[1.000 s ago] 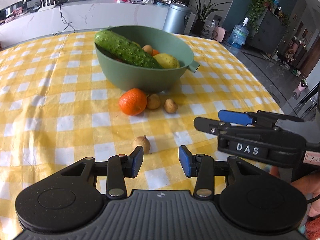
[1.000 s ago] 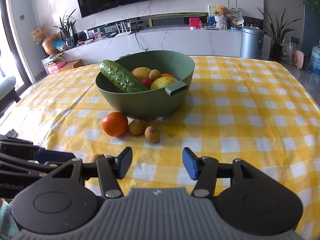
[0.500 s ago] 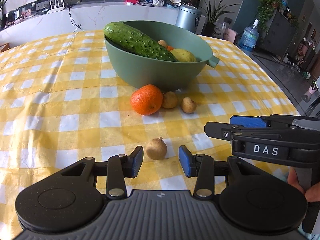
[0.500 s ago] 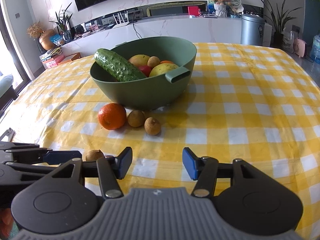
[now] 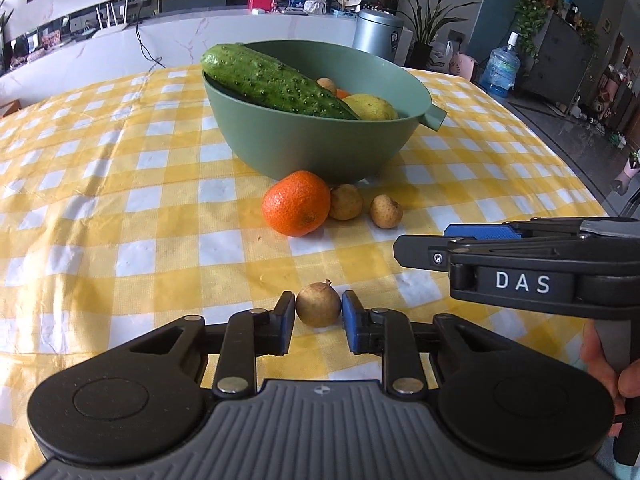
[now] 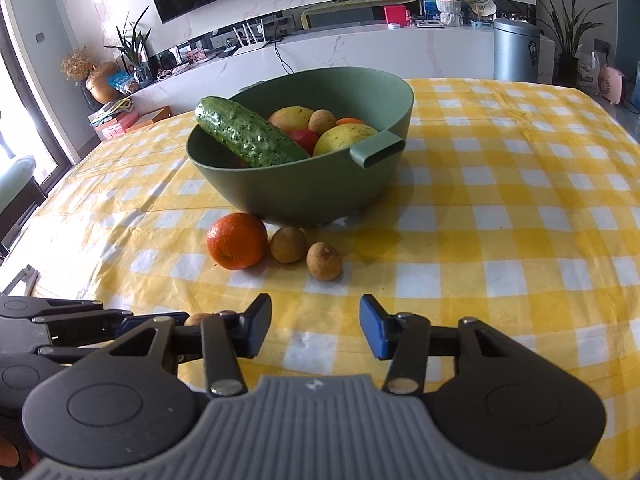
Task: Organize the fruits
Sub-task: 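Grasp a small brown fruit with the left tool while the right tool grasps another, then carry both small brown fruits over the green colander with both tools, then open both tools to release the small brown fruits into the colander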
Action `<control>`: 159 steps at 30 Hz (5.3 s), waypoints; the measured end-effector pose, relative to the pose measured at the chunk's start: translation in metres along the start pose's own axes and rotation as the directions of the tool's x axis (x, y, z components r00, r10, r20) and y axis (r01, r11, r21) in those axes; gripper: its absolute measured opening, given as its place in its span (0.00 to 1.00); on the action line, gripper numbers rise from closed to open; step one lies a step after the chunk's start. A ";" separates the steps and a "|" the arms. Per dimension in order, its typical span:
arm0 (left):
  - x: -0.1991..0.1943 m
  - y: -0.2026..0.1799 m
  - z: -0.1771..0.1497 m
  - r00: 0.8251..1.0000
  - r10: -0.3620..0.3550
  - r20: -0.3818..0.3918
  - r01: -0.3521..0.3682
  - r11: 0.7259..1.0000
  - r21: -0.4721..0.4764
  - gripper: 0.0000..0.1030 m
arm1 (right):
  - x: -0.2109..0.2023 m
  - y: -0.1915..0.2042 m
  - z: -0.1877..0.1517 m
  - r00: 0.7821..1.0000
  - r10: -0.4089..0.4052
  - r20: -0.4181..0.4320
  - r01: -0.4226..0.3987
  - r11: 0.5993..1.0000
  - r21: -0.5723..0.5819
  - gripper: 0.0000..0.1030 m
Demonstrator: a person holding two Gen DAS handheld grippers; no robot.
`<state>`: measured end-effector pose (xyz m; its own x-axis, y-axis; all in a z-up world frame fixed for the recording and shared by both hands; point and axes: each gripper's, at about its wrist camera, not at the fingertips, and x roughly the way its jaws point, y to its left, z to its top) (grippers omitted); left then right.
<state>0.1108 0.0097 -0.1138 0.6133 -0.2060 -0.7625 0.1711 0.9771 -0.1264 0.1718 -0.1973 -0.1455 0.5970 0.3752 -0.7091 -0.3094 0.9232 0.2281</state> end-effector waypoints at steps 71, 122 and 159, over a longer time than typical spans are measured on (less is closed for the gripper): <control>-0.052 0.002 0.023 0.996 0.031 0.082 -0.024 0.996 -0.087 0.27 | -0.039 0.033 -0.005 0.991 -0.014 0.133 0.037 0.984 -0.172 0.18; 0.012 0.011 0.162 0.997 -0.064 0.043 0.064 0.998 -0.001 0.27 | 0.001 -0.003 0.128 0.988 -0.001 0.158 0.040 0.968 -0.246 0.18; 0.062 0.010 0.167 1.000 -0.022 0.000 0.022 0.997 0.071 0.44 | 0.074 -0.004 0.131 0.997 -0.044 0.068 0.063 0.949 -0.309 0.19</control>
<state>0.2788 -0.0025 -0.0564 0.6093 -0.2277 -0.7596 0.2390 0.9661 -0.0979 0.3141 -0.1627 -0.1114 0.6587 0.3389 -0.6718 -0.4848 0.8739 -0.0345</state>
